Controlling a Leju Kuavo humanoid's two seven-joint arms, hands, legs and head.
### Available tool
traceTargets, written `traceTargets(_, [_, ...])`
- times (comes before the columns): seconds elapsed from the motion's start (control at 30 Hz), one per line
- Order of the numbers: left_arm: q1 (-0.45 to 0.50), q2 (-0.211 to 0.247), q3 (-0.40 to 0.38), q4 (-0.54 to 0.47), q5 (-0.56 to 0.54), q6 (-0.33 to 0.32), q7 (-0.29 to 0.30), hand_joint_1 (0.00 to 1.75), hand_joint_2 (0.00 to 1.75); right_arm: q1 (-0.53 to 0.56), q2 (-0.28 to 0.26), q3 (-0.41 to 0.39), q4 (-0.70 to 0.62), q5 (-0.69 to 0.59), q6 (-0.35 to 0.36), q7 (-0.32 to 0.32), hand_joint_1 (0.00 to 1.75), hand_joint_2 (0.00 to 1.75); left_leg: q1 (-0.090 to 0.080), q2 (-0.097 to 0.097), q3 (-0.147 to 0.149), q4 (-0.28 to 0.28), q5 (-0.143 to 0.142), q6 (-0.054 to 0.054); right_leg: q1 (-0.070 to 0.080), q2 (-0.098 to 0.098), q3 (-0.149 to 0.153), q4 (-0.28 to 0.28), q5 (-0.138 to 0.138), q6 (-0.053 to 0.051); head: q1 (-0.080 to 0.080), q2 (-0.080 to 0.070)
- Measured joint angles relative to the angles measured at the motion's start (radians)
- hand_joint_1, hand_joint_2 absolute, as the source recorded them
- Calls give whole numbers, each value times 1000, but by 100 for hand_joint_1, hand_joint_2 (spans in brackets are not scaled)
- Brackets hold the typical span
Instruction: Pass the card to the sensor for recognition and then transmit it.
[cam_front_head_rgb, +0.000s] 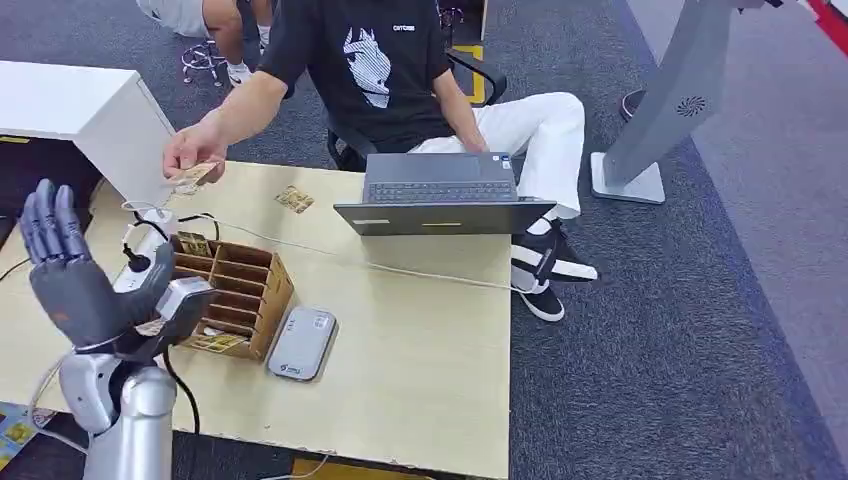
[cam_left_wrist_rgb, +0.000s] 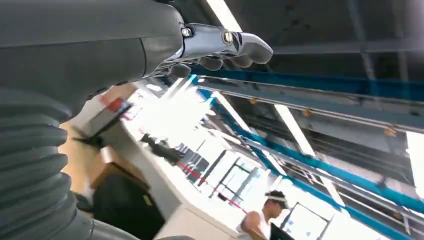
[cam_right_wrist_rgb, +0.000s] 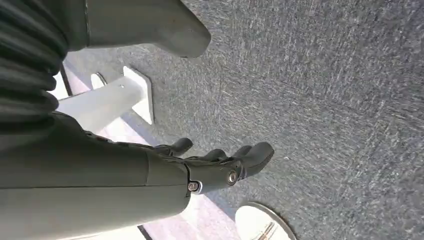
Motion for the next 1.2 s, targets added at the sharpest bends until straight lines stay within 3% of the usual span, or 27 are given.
traceTargets(0.13, [-136,1,-24,123,-181,0,15,0,175,-10,0,6,0,14,9,4,0,175,0,1,0,1,0,0,0,2,-1,0,1,0,-1,0])
traceTargets(0.27, [-243,-2,-35,234,-241,0,43,0,175,-20,-2,6,-1,7,14,6,0,175,0,3,0,1,0,0,0,3,-1,0,1,0,0,0])
traceTargets(0.57, [-271,-16,-60,249,-360,1,46,0,175,-27,-4,6,-1,6,14,7,0,175,0,3,-2,1,0,0,0,4,-3,0,1,0,0,0])
traceTargets(0.6, [-271,-16,-66,243,-364,1,55,175,175,-27,-5,6,-1,6,14,8,0,175,0,3,-2,1,0,0,0,4,-3,0,1,0,0,0])
traceTargets(0.73, [-267,-10,-100,228,-358,1,106,175,175,-27,-8,6,-1,6,10,-26,0,175,0,3,-3,1,0,0,0,3,-3,0,1,0,0,0])
traceTargets(0.83, [-253,-3,-106,205,-329,1,93,175,175,-17,-15,6,-1,1,5,-55,0,175,0,3,-3,1,0,0,0,4,-4,0,1,0,0,0])
traceTargets(1.2, [-237,2,-106,168,-319,1,63,175,175,-10,-24,6,-1,-3,-2,-60,0,175,0,3,-4,1,0,0,0,3,-5,0,1,0,0,0])
